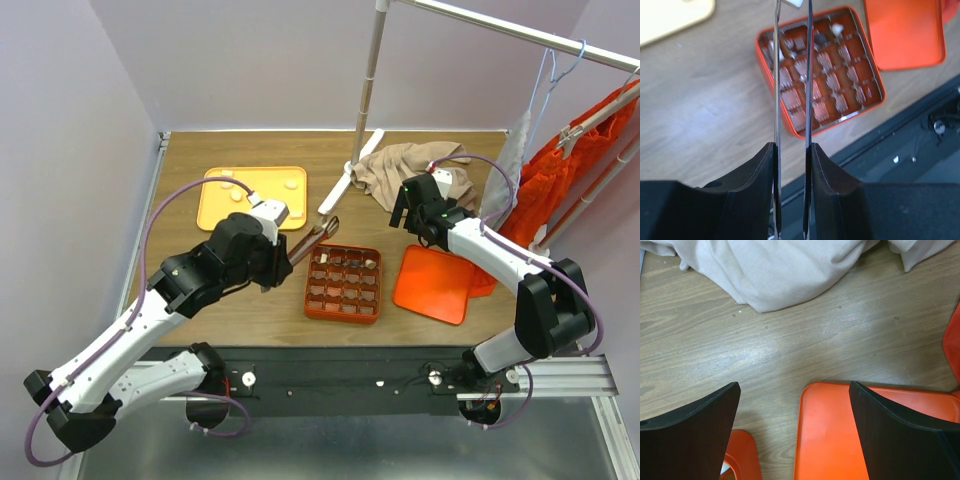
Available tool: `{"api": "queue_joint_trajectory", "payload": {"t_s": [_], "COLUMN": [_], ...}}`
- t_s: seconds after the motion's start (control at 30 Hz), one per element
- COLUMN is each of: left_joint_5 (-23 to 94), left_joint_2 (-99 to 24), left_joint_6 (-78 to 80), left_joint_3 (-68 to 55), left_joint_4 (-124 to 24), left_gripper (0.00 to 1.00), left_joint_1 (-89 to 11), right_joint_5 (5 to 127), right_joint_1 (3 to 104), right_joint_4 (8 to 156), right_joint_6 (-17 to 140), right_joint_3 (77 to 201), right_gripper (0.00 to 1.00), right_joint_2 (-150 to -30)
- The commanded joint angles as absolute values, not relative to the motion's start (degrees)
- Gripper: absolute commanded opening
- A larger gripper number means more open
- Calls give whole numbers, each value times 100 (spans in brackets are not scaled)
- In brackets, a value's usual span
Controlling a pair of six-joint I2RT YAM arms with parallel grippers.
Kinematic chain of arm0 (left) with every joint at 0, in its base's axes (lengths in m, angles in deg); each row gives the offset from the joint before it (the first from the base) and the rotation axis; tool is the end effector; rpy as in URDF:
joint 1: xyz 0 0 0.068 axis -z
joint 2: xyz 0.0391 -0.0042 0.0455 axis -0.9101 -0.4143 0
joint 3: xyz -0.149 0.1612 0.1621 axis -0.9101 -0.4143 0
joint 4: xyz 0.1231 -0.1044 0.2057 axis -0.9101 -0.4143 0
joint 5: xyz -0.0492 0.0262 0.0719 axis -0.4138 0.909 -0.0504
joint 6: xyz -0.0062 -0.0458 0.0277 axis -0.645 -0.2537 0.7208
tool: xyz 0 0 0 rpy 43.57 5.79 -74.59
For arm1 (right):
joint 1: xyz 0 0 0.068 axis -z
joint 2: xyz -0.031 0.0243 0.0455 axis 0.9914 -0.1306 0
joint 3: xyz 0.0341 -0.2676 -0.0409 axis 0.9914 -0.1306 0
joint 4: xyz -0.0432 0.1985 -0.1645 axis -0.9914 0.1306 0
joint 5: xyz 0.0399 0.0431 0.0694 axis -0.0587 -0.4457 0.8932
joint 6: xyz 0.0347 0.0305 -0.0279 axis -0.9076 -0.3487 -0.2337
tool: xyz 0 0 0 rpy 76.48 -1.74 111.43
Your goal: Pack the chocolate
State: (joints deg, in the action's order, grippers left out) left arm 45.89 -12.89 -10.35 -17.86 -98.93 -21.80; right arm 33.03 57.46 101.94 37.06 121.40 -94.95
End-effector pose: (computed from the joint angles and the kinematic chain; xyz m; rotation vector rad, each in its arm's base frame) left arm 0.1247 -0.1177 0.3546 0.3916 2.2456 -0.5922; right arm 0.2929 0.1198 0.2349 0.3267 2.2931 -0.0520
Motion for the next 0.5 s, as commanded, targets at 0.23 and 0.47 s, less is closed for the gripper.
{"api": "queue_joint_trajectory", "payload": {"t_s": [0.23, 0.47], "left_joint_5": [4907, 4784], "left_joint_2": [-1152, -1257], "left_joint_6": [-1734, -1787], "left_joint_3": [-2188, -2337], "left_joint_4": [-10414, -10238], "left_gripper": [0, 0], "left_joint_1": [-1543, -1358], "right_joint_5": [3319, 3372], "right_joint_1": [5762, 5771], "right_joint_4": [10307, 10307], "right_joint_6": [3776, 3732], "right_joint_3": [12253, 12218], "right_gripper": [99, 99], "right_joint_2": [-9539, -9557]}}
